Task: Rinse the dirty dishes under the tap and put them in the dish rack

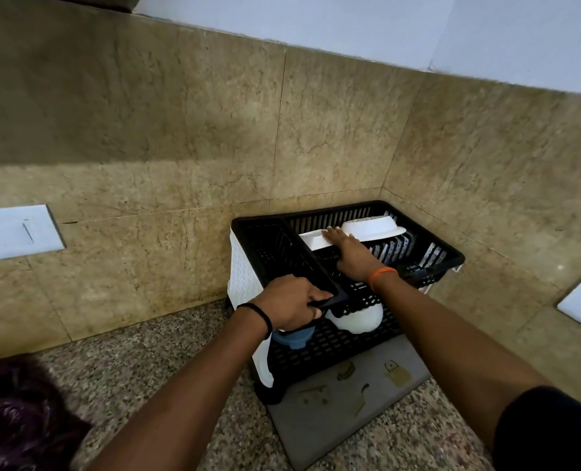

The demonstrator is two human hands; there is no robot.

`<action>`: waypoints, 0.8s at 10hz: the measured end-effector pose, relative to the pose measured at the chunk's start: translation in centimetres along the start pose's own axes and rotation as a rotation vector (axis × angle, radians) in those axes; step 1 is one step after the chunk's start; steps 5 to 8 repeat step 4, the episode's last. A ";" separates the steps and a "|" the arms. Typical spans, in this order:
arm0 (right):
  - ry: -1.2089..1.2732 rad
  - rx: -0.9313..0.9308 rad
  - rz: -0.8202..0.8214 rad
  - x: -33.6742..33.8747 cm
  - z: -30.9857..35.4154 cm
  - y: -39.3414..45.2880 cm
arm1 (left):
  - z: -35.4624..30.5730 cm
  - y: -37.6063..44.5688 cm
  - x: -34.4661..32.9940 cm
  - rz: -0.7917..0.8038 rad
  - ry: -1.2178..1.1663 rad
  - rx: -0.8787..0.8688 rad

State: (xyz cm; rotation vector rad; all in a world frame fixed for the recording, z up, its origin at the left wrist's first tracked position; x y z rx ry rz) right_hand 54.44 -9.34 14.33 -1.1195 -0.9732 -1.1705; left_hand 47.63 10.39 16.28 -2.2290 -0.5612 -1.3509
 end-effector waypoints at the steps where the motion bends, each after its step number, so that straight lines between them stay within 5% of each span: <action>1: 0.170 -0.002 -0.016 0.4 0.4 -0.3 | 0.1 -0.1 0.0 -0.001 -0.010 -0.001; 2: 0.398 -0.033 -0.109 1.0 0.9 -1.9 | -0.1 -0.2 0.0 0.009 -0.015 -0.012; 4: 0.355 -0.012 -0.330 0.9 1.4 -6.4 | -0.3 -0.3 0.1 -0.046 -0.015 0.014; 8: 0.355 -0.012 -0.330 0.9 1.4 -6.4 | -0.3 -0.3 0.1 -0.046 -0.015 0.014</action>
Point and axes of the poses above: each hand's wrist, its own y-axis towards the middle knuckle, its own x-axis out of the back of the hand, z = x × y, the point moved 3 cm from there along y, towards the middle knuckle, and after that the axes turned 10 degrees about z, right-handed, at the moved point
